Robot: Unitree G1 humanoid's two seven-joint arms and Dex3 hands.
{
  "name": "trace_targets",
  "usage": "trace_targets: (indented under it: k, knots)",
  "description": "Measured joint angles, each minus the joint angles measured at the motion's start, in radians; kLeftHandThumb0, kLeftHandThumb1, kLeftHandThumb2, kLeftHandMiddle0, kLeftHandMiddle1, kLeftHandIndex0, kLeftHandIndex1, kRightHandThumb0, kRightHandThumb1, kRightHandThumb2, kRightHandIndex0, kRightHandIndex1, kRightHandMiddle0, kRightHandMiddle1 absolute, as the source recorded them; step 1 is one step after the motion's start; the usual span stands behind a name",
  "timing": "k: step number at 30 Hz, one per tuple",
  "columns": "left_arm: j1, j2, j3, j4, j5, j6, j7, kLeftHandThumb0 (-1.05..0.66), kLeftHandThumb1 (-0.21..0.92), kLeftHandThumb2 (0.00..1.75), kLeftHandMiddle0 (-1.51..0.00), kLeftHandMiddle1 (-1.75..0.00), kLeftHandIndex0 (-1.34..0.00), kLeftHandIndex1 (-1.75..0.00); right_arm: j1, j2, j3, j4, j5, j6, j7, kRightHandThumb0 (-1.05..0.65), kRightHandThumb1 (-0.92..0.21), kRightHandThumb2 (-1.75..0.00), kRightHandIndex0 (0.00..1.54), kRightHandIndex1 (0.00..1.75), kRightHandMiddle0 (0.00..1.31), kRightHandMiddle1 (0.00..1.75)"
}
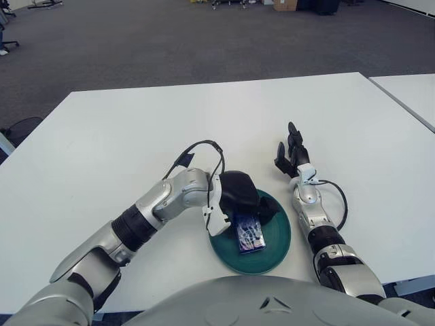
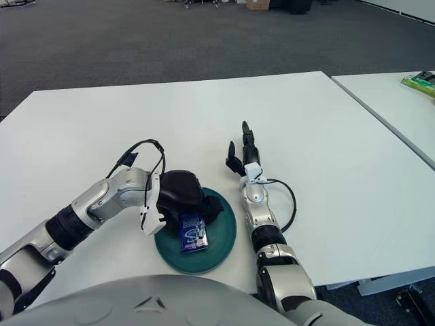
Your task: Put the gum into the plate.
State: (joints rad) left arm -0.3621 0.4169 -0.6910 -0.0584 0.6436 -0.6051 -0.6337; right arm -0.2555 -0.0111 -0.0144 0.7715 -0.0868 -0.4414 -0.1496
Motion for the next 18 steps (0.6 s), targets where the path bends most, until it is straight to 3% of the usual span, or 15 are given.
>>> trace_targets:
  k: [9, 18]
  knots:
    - [-0.002, 0.003, 0.001, 0.042, 0.006, -0.082, 0.042, -0.91, 0.92, 0.7, -0.29, -0.55, -0.01, -1.13, -0.009, 0.0, -0.003, 0.014, -0.001, 0.0, -0.002, -0.79, -0.92, -0.89, 0.06, 0.02, 0.05, 0.07]
    - [-0.002, 0.004, 0.019, 0.048, 0.006, -0.12, 0.075, -0.89, 0.92, 0.78, -0.34, -0.21, 0.0, -0.83, -0.033, -0.001, -0.003, 0.048, -0.005, 0.0, -0.027, -0.77, -0.92, -0.85, 0.09, 0.01, 0.0, 0.25]
